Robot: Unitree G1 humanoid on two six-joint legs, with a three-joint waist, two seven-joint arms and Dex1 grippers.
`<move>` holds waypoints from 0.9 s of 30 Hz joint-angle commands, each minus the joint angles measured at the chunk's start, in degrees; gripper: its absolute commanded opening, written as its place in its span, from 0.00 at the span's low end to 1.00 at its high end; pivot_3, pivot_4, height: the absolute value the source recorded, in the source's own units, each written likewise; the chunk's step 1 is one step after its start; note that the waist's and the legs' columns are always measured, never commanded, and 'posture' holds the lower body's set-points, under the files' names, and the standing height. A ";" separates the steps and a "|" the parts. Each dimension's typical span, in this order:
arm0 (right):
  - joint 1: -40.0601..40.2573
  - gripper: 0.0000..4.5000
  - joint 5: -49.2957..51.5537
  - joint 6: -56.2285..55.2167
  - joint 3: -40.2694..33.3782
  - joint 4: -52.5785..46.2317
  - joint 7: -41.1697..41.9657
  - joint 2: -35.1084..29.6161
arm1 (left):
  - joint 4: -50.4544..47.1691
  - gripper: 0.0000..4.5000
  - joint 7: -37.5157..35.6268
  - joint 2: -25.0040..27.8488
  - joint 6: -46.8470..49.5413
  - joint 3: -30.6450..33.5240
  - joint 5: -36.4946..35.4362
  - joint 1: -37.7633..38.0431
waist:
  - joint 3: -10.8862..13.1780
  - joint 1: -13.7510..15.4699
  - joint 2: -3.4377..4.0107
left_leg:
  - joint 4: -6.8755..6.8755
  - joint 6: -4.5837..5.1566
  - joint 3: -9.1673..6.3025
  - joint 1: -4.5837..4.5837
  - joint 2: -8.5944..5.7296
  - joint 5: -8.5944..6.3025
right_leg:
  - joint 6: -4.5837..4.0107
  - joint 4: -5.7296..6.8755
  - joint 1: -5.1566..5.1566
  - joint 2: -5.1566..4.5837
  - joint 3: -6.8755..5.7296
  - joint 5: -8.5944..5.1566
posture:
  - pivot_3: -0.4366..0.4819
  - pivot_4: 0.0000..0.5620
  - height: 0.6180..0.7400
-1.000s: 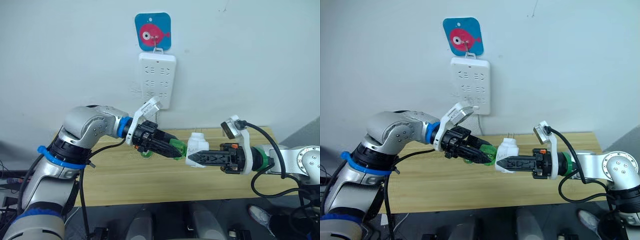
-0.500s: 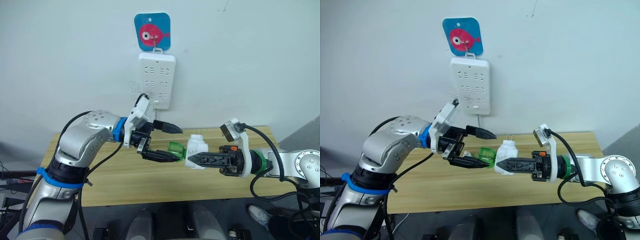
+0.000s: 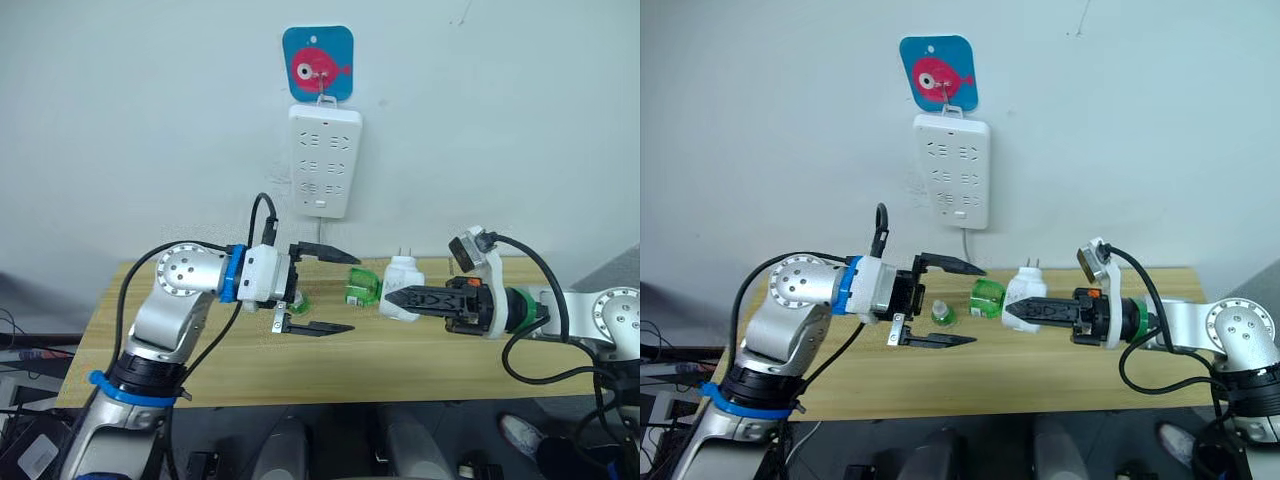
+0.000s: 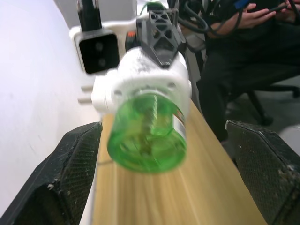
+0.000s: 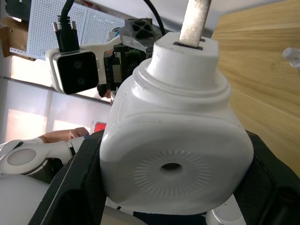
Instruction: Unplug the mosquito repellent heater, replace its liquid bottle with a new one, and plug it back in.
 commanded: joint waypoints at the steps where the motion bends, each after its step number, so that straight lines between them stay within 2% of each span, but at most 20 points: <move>1: -0.98 0.69 1.70 0.33 -1.15 -0.59 -0.03 0.31 | 1.41 0.99 0.22 -1.34 -6.56 -0.80 1.98 -0.62 | 0.00 0.00 0.00 | 0.00 0.00 0.00 0.00 0.00 0.00 | 0.00 0.00 0.00 0.00 0.00 0.00 | 0.41 0.32 1.00; 6: -0.77 0.69 1.70 0.17 -1.45 -1.31 -0.42 0.61 | 3.37 0.99 0.59 -2.85 -10.48 -1.29 2.40 -0.86 | 0.00 -0.04 0.00 | -0.01 0.01 -0.01 -0.01 0.02 0.00 | 0.00 0.01 -0.01 0.00 -0.02 0.00 | 0.40 0.32 1.00; 9: -0.68 0.69 1.70 0.19 -1.62 -1.45 -0.63 0.69 | 4.56 0.87 0.41 -2.90 -11.78 -1.29 2.29 -1.12 | 0.00 -0.04 0.00 | -0.01 0.01 -0.01 0.00 0.02 0.00 | 0.00 0.02 -0.01 0.00 -0.01 0.00 | 0.40 0.32 1.00; 14: -0.63 0.69 1.70 0.04 -1.69 -1.84 -0.87 0.82 | 6.41 0.53 0.57 -2.73 -13.52 -1.83 3.28 -1.69 | 0.00 -0.07 0.00 | 0.01 0.01 -0.01 0.00 0.01 0.00 | 0.00 0.03 0.00 0.00 -0.01 0.00 | 0.40 0.32 1.00; 15: -0.64 0.69 1.70 0.00 -1.70 -1.91 -0.95 0.86 | 6.61 0.50 0.78 -2.75 -13.64 -1.84 3.36 -1.80 | 0.00 -0.07 0.00 | 0.00 0.01 0.00 0.01 0.01 0.00 | 0.00 0.03 0.00 0.00 0.00 0.00 | 0.40 0.32 1.00; 18: -0.66 0.69 1.70 -0.01 -1.65 -2.27 -1.06 0.86 | 6.16 0.50 0.90 -2.57 -11.77 -2.12 2.73 -2.55 | 0.00 -0.09 0.00 | 0.00 0.01 -0.01 0.00 0.01 0.00 | 0.00 0.03 -0.01 0.00 -0.02 0.00 | 0.40 0.32 1.00; 21: -0.94 0.69 1.70 0.41 -1.32 -2.66 -0.86 0.27 | 3.20 0.50 -2.00 1.23 -0.01 -4.49 0.33 -3.31 | 0.00 -0.15 0.00 | 0.00 0.01 -0.02 0.00 0.01 -0.01 | 0.00 0.04 0.00 0.01 -0.03 0.00 | 0.40 0.33 1.00; 23: -1.20 0.69 1.70 1.03 -0.86 -3.12 -0.42 -0.47 | 0.66 0.50 -1.98 5.47 16.75 -6.44 -3.09 -5.04 | 0.00 -0.22 0.00 | 0.00 0.01 -0.02 0.01 0.01 -0.01 | 0.00 0.05 -0.01 0.03 -0.02 0.00 | 0.41 0.33 1.00; 25: -1.49 0.69 1.70 1.44 -0.47 -3.48 -0.06 -0.88 | -0.11 0.50 -0.97 8.55 35.55 -7.78 -9.45 -9.00 | 0.00 -0.35 0.01 | 0.00 0.02 -0.06 0.01 0.01 -0.01 | 0.01 0.07 0.00 0.06 -0.05 0.00 | 0.41 0.33 1.00; 27: -1.83 0.69 1.70 1.75 0.02 -4.12 0.19 -1.25 | 0.85 0.50 -3.85 11.31 48.03 -10.27 -13.19 -13.71 | 0.00 -0.40 0.00 | 0.01 0.02 -0.08 0.01 0.01 -0.01 | 0.02 0.07 0.01 0.17 -0.07 -0.01 | 0.41 0.33 1.00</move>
